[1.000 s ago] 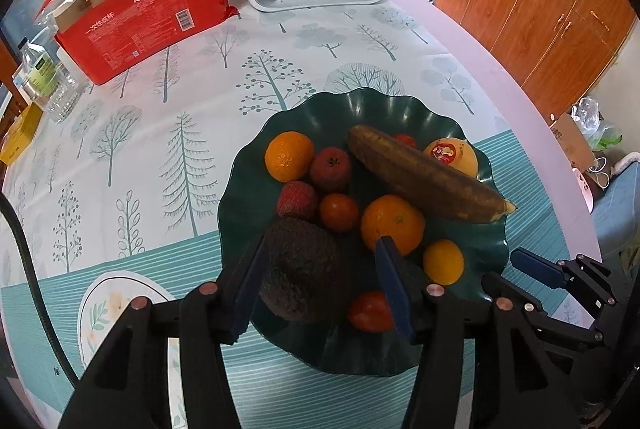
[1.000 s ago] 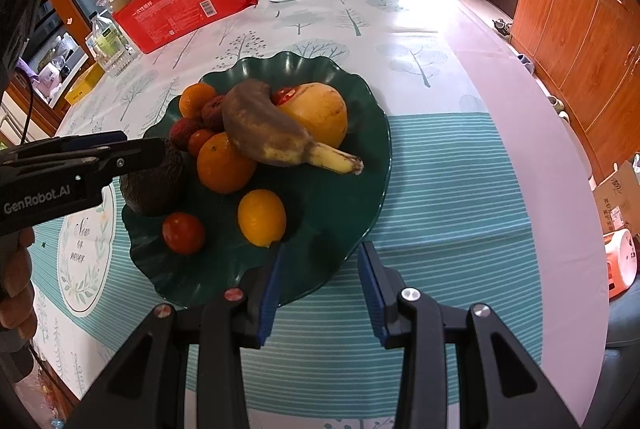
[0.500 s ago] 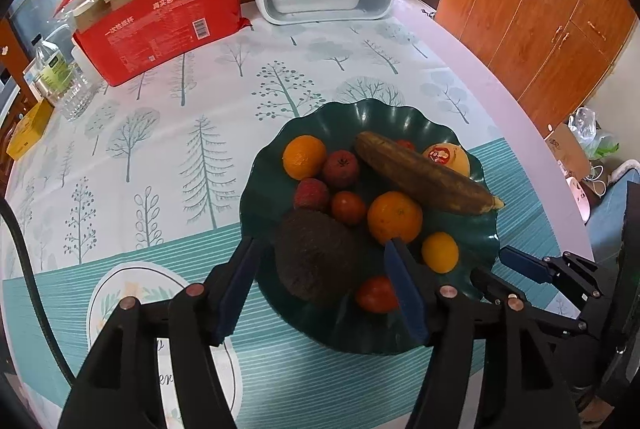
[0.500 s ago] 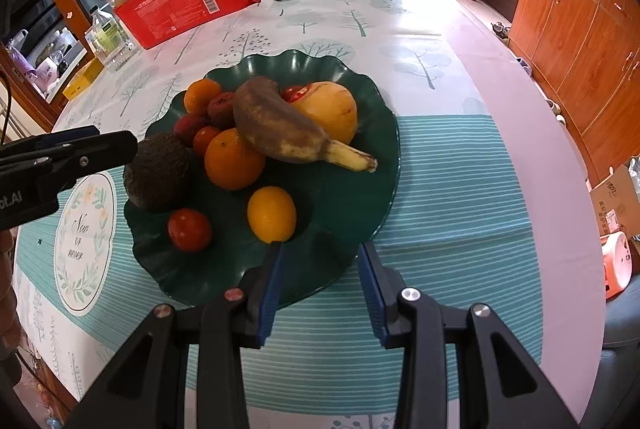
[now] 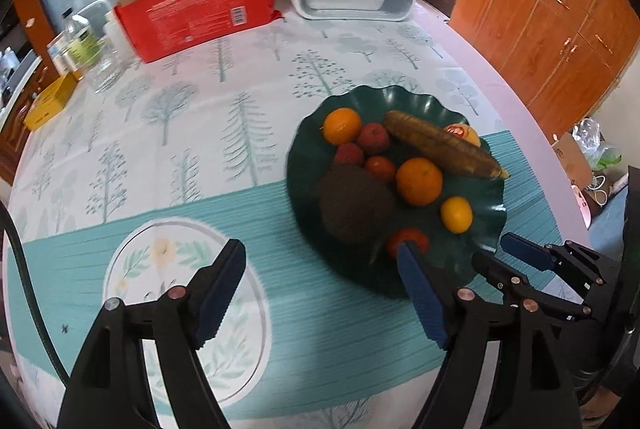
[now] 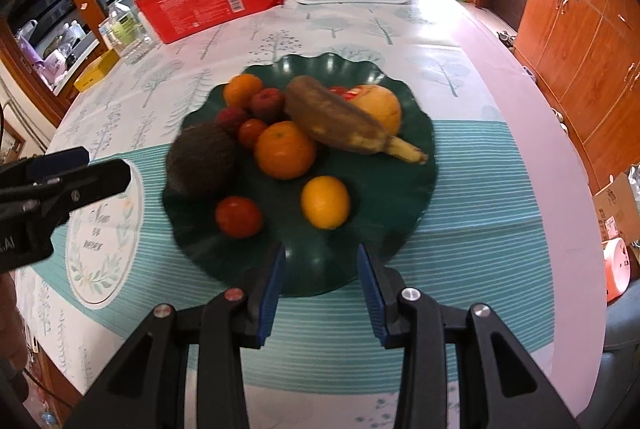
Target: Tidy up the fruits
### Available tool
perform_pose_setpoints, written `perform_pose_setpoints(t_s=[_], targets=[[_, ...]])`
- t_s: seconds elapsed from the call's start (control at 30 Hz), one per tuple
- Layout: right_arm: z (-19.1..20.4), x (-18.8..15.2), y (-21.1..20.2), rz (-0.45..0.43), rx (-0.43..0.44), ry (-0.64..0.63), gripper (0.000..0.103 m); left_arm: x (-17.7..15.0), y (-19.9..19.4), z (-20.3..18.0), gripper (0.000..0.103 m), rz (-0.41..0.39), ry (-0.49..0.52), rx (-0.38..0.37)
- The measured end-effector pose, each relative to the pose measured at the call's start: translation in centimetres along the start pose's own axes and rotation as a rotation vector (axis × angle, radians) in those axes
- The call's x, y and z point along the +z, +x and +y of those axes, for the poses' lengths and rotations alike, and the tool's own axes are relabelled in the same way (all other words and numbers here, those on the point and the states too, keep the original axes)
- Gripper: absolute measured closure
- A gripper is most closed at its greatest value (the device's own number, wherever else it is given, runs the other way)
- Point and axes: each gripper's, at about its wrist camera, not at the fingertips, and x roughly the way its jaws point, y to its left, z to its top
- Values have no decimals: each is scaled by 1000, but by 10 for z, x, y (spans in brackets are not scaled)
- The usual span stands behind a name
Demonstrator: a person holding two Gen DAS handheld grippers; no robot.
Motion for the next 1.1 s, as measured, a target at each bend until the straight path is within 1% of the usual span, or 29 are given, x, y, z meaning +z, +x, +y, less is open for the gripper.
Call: perform_pose_setpoints(t_s=[0.03,0.13,0.17,0.23,0.3,0.4,0.47,0.57,0.63,0.7,0.8,0.9,1.1], targets=[[5,-1,-3,0,6,-2,65,-3,-3,3,20,1,-7,5],[20,-2,-11,3,26,-5,65,-14,-18,14,19,-5,-35,15],[25,-2,-14,5,34,-6,65,-18,-25,18,19,-12,-43,26],[37,-3,-23,11,49,-6,65,-24,-38,25,13,-29,-55,54],[49,-2,-32,13,64,-2,65,-29,-53,33,11,-53,-73,82],[65,1,-48,-4,74,-5,65,-34,-74,46,11,-80,-113,115],[75,3,-59,-15,67,-10,65,-36,-86,54,11,-91,-143,122],[86,9,-74,-36,57,-21,61,-39,-103,64,10,-108,-193,132],[92,12,-88,-68,51,-27,57,-42,-113,68,7,-113,-220,134],[97,15,-98,-90,43,-32,54,-46,-119,69,6,-111,-239,142],[104,16,-111,-121,34,-36,50,-50,-127,68,6,-115,-236,182],[110,16,-118,-139,22,-50,50,-52,-133,71,6,-124,-243,197],[116,14,-122,-146,9,-57,49,-54,-138,73,6,-127,-244,207]])
